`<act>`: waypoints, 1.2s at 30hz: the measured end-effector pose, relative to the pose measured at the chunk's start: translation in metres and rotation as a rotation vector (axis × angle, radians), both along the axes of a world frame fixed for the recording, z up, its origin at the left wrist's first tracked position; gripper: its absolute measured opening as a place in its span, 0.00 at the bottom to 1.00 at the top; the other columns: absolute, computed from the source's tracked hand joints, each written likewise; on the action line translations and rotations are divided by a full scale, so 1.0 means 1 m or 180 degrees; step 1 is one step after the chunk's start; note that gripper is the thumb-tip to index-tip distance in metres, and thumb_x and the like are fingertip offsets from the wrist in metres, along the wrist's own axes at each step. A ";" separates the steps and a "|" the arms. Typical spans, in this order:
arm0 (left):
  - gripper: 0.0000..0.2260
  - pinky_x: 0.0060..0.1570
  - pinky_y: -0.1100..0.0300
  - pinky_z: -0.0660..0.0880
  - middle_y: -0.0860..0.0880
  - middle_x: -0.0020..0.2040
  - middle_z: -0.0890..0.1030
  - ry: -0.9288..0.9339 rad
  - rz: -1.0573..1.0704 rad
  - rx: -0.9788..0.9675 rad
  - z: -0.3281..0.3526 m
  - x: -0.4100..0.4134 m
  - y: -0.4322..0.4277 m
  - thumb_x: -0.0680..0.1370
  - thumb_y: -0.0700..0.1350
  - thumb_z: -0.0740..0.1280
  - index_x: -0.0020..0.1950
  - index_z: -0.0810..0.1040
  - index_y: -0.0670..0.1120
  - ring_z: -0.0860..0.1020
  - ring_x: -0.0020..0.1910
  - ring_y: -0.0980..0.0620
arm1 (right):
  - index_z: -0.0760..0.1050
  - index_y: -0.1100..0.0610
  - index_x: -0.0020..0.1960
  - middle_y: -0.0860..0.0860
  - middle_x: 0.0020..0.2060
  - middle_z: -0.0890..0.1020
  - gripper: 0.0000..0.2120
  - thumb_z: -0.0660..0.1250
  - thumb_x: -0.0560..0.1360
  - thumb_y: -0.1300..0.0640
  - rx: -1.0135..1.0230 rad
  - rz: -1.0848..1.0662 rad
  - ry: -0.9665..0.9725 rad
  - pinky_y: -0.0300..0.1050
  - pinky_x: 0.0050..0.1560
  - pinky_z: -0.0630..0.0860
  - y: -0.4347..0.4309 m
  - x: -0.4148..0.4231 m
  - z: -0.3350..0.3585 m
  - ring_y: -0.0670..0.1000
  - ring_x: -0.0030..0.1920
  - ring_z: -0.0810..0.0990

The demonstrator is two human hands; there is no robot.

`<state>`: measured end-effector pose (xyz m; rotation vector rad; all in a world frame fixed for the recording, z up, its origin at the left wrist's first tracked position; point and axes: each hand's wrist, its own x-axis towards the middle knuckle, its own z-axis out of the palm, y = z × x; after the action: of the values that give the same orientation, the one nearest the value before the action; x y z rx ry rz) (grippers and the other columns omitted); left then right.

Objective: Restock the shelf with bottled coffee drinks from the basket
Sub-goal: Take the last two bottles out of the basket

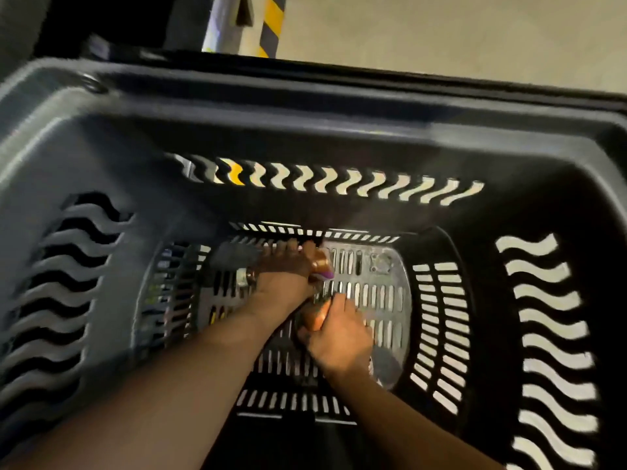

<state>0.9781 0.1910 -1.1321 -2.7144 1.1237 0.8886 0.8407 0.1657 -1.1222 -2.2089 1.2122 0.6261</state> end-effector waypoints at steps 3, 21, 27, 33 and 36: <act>0.24 0.56 0.53 0.74 0.46 0.60 0.78 0.0419 0.0253 0.0310 0.034 -0.001 0.005 0.71 0.59 0.70 0.64 0.73 0.51 0.77 0.60 0.45 | 0.66 0.50 0.63 0.48 0.56 0.75 0.30 0.74 0.68 0.42 0.0284 -0.0365 -0.0212 0.51 0.59 0.75 -0.012 -0.001 0.027 0.50 0.56 0.75; 0.37 0.45 0.57 0.76 0.49 0.55 0.79 0.0436 0.0711 0.0675 0.462 -0.029 0.019 0.70 0.54 0.76 0.72 0.61 0.48 0.79 0.52 0.48 | 0.60 0.55 0.70 0.57 0.65 0.70 0.36 0.76 0.70 0.55 0.0501 0.0042 0.0693 0.49 0.57 0.78 -0.066 0.006 0.456 0.56 0.59 0.78; 0.36 0.41 0.50 0.83 0.39 0.61 0.77 0.2052 0.2963 0.0287 0.552 -0.024 0.040 0.70 0.52 0.77 0.71 0.67 0.38 0.80 0.49 0.45 | 0.69 0.61 0.62 0.54 0.50 0.77 0.21 0.70 0.76 0.50 0.1714 -0.0820 0.0716 0.41 0.43 0.79 -0.072 -0.024 0.545 0.52 0.50 0.79; 0.23 0.46 0.46 0.83 0.35 0.59 0.78 0.3777 0.4367 -0.0199 0.627 -0.050 0.070 0.72 0.46 0.77 0.63 0.75 0.41 0.81 0.53 0.39 | 0.72 0.61 0.61 0.61 0.52 0.81 0.33 0.73 0.69 0.38 0.3142 -0.2634 0.0457 0.50 0.48 0.83 -0.069 -0.057 0.612 0.57 0.49 0.82; 0.22 0.50 0.40 0.81 0.36 0.56 0.77 0.4325 0.4548 -0.0405 0.663 -0.061 0.072 0.71 0.39 0.77 0.62 0.73 0.38 0.79 0.54 0.38 | 0.73 0.60 0.60 0.61 0.46 0.81 0.25 0.75 0.71 0.47 0.3240 -0.2678 0.0118 0.53 0.56 0.80 -0.070 -0.060 0.647 0.56 0.43 0.81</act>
<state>0.9173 0.2634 -0.4690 -2.3802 -1.2961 2.9304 0.7811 0.0959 -0.4757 -0.7625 1.2782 0.6836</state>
